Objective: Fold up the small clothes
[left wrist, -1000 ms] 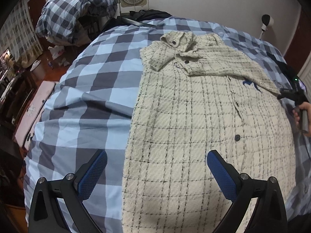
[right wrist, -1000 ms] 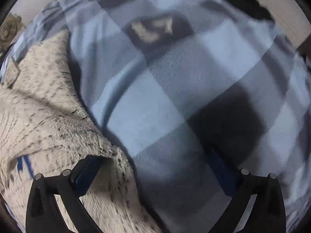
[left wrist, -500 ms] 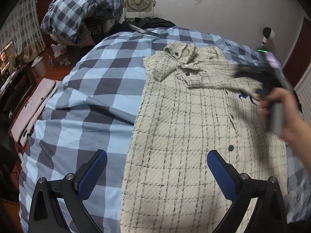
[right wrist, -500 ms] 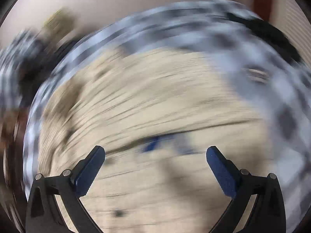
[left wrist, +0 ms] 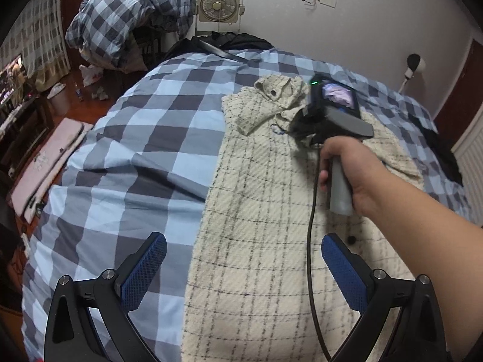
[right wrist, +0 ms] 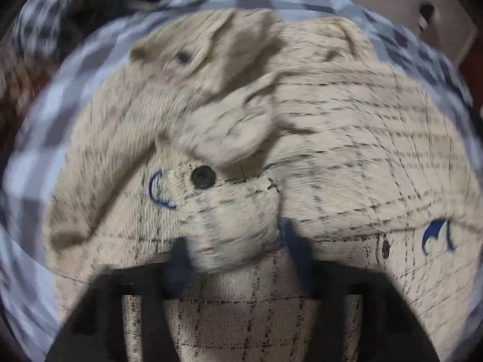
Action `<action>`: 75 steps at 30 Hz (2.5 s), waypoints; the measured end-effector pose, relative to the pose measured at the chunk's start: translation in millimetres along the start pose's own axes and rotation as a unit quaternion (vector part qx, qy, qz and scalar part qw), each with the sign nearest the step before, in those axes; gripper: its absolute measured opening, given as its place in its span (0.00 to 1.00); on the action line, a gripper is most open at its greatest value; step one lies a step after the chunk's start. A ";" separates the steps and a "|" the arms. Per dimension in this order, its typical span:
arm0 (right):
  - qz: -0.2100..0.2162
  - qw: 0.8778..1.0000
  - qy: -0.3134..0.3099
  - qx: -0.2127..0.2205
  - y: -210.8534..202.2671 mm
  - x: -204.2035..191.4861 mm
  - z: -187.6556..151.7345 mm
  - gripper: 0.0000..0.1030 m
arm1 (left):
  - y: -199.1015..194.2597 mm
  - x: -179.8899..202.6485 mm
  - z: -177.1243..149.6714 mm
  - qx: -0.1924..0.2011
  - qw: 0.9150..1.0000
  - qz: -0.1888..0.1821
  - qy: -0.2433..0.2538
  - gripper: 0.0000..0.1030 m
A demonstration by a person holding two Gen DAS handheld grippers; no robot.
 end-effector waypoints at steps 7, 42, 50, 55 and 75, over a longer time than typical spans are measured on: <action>0.142 0.980 0.139 0.029 -58.4 66.0 16.8 0.13 | -2.2 -2.5 0.1 0.002 1.000 0.001 -0.006 1.00; -0.072 0.990 0.105 0.064 -37.4 125.5 10.2 0.89 | 17.7 9.7 -10.5 -0.028 0.999 0.027 0.022 1.00; -0.170 0.980 -0.099 0.041 0.0 -13.9 6.8 0.89 | 12.7 -5.0 -6.2 -0.020 1.000 0.009 -0.015 1.00; -0.001 0.992 -0.122 0.033 -29.4 -53.2 -9.5 0.89 | 8.8 -5.8 -6.1 -0.018 0.999 -0.016 -0.031 1.00; -0.100 0.990 0.049 0.082 -46.5 115.4 -69.3 0.89 | 15.9 -11.0 -5.0 -0.011 0.999 0.043 -0.016 1.00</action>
Point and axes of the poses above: each gripper's, at about its wrist camera, not at the fingertips, and y roughly the way its jaws point, x to its right, z to its top, the point moved 1 cm from there along y, roughly the way its jaws point, and after that the axes turned 12 degrees about -z, right-handed, at the moved point
